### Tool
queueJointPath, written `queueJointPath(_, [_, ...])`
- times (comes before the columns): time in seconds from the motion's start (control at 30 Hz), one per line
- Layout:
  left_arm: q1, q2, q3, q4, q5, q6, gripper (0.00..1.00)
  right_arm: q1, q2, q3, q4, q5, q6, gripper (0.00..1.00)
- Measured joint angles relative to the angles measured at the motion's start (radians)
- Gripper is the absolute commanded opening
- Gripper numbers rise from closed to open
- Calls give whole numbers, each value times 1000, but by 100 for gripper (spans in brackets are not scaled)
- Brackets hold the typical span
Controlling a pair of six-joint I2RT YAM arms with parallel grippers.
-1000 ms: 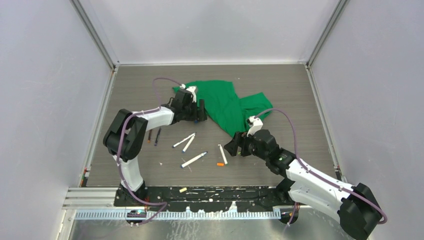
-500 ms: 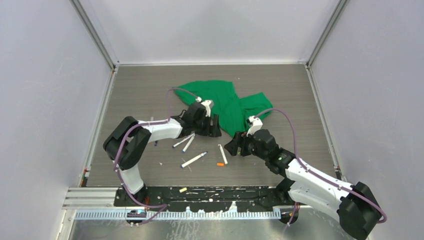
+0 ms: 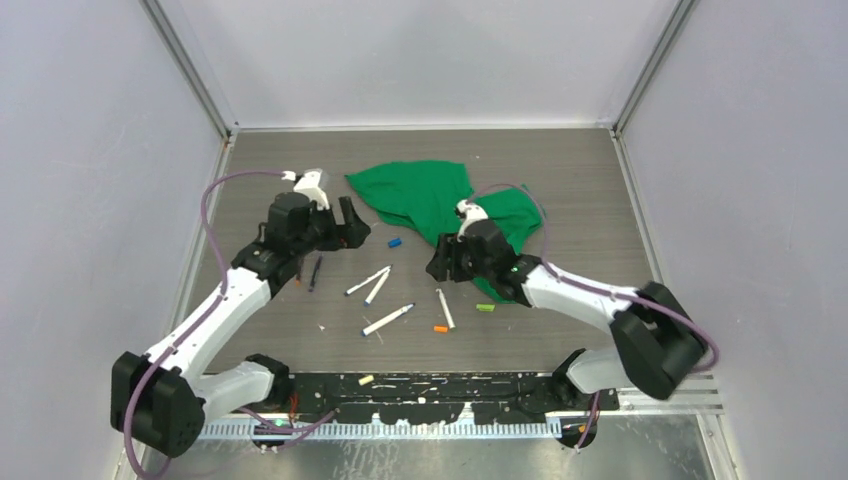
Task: Insert the pens into the pen caps
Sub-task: Place the pen at the center of the board, then pick up the pen cap from the center of the board.
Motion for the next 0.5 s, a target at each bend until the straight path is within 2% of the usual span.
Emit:
queueJointPath(0.13, [55, -6, 0, -89, 25, 3, 86, 14, 180, 142, -8, 36, 7, 61])
queueJointPath(0.23, [56, 70, -1, -64, 88, 1, 78, 43, 248, 208, -3, 103, 43, 60])
queueJointPath(0.37, [51, 251, 9, 43, 176, 37, 69, 60, 250, 209, 17, 149, 102, 60])
queueJointPath(0.5, [32, 434, 19, 106, 200, 122, 63, 58, 214, 179, 24, 174, 132, 59])
